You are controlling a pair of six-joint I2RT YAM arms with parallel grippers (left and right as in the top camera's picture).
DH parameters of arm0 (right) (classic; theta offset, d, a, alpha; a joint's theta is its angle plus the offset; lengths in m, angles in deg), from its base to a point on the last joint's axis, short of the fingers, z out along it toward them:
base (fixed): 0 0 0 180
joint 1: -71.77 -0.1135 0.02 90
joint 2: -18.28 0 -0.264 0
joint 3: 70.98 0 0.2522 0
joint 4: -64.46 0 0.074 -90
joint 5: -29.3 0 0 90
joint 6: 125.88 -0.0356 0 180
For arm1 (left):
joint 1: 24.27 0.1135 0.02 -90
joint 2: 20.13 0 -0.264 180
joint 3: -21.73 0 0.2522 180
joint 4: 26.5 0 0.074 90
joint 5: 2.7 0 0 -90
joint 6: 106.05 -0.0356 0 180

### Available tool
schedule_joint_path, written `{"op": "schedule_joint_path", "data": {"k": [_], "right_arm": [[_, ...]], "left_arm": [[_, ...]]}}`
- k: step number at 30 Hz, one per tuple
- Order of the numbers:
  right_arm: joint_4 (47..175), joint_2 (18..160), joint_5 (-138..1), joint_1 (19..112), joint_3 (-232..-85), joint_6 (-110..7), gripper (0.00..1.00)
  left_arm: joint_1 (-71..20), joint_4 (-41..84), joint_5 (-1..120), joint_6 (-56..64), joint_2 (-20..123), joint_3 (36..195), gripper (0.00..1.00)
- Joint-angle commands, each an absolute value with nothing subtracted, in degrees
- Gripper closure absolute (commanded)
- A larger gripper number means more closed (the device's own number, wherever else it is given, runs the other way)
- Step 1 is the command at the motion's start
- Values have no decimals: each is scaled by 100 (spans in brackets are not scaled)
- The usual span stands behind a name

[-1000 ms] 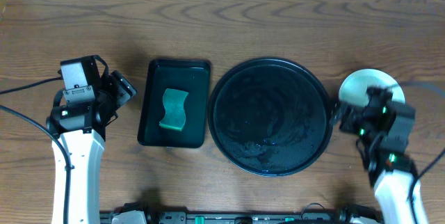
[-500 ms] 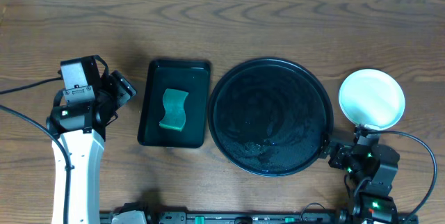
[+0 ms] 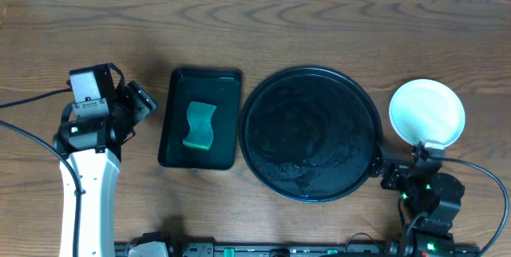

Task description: Clean dirty plates on tray and stack at the side

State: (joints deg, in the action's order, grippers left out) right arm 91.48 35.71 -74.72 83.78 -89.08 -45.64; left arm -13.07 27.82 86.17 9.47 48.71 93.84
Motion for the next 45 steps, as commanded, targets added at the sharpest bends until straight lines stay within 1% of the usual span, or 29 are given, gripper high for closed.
{"op": "schedule_joint_path", "data": {"k": [1, 8, 10, 13, 16, 20, 22, 24, 27, 34, 41, 45], "right_arm": [[9180, 3162, -7337, 8273, -8910, -4437, 1], [9172, 2508, -7306, 7688, -8910, -4437, 1], [9156, 2320, -6994, 7546, -8910, -4437, 1], [8745, 2100, -6952, 7452, -8908, -4356, 1], [7432, 2080, -6952, 7445, -8908, -4240, 1], [4966, 2080, -6952, 7445, -8908, -3873, 1], [4088, 2078, -6902, 7390, -8908, -3595, 0], [3705, 2043, -6576, 7174, -8908, -3331, 1], [4009, 1883, -5980, 6794, -8908, -3213, 1], [5329, 1857, -6034, 6772, -8895, -3220, 1], [6145, 1855, -6056, 6772, -8491, -3265, 1], [6816, 1855, -6056, 6783, -8506, -3261, 1]], "left_arm": [[-1281, 2799, 8648, 958, 4834, 9497, 19], [-1281, 2799, 8648, 958, 4834, 9497, 19], [-1281, 2799, 8648, 956, 4834, 9497, 19], [-1281, 2799, 8648, 956, 4834, 9497, 19], [-1281, 2799, 8648, 956, 4834, 9497, 19], [-1281, 2799, 8648, 956, 4834, 9497, 19], [-1281, 2799, 8648, 958, 4834, 9497, 19], [-1281, 2799, 8648, 956, 4834, 9497, 19], [-1281, 2799, 8648, 956, 4834, 9497, 19], [-1281, 2799, 8648, 958, 4834, 9497, 19], [-1281, 2799, 8648, 958, 4834, 9497, 19], [-1281, 2799, 8648, 956, 4834, 9497, 19]]}}
